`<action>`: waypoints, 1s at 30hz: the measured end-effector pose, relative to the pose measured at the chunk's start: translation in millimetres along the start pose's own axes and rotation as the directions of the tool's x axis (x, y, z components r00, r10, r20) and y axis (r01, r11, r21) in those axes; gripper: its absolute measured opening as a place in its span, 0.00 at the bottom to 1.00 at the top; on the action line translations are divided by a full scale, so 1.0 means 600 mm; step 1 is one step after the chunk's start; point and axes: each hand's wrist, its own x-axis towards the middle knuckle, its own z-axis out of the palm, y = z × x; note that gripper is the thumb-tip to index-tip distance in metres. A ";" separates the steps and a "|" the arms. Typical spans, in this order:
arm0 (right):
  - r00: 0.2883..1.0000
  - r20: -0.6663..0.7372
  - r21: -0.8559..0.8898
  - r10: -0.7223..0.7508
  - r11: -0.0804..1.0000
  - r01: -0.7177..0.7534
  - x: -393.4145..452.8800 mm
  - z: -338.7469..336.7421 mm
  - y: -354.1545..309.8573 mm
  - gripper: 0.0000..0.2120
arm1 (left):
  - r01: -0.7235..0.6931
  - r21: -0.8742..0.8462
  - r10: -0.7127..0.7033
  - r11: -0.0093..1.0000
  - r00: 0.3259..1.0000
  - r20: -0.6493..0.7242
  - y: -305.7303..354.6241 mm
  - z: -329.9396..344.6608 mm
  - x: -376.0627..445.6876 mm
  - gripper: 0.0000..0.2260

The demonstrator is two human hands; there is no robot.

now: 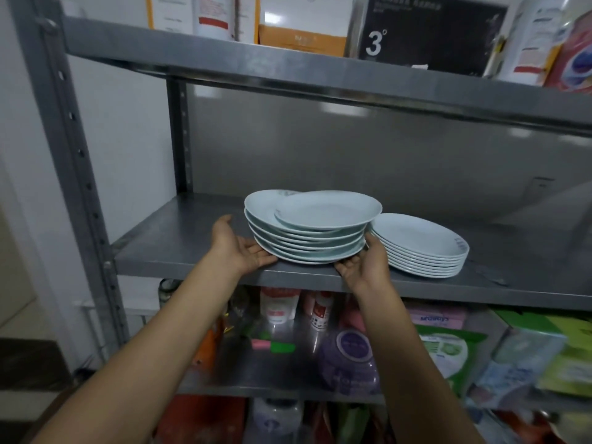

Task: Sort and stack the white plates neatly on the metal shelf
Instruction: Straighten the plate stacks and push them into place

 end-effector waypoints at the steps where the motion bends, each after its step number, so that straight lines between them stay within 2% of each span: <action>1: 1.000 0.000 0.001 0.001 1.000 -0.001 -0.002 -0.001 0.000 0.19 | 0.001 0.001 -0.001 1.000 1.000 0.006 -0.001 -0.002 -0.004 0.36; 15: 1.000 -0.009 -0.046 -0.002 0.999 0.001 -0.025 -0.005 0.000 0.20 | -0.029 0.016 0.029 0.999 0.999 0.032 -0.014 -0.019 -0.012 0.33; 19: 0.999 -0.040 -0.084 0.003 0.996 -0.006 -0.021 -0.001 -0.009 0.22 | -0.032 0.019 0.032 0.999 0.999 0.015 -0.017 -0.013 -0.008 0.32; 25: 0.996 -0.090 -0.134 0.023 0.990 -0.035 -0.006 -0.003 -0.015 0.25 | -0.030 0.128 0.028 0.991 0.999 0.023 -0.014 -0.015 0.007 0.31; 28: 0.997 -0.045 -0.270 -0.065 0.962 0.050 -0.007 0.001 -0.015 0.18 | -0.080 0.235 0.087 0.969 0.996 -0.018 -0.005 -0.025 0.026 0.31; 30: 0.971 -0.052 -0.473 -0.232 0.862 0.180 -0.011 0.007 -0.020 0.15 | -0.155 0.327 0.191 0.932 0.979 -0.078 0.004 -0.034 0.046 0.23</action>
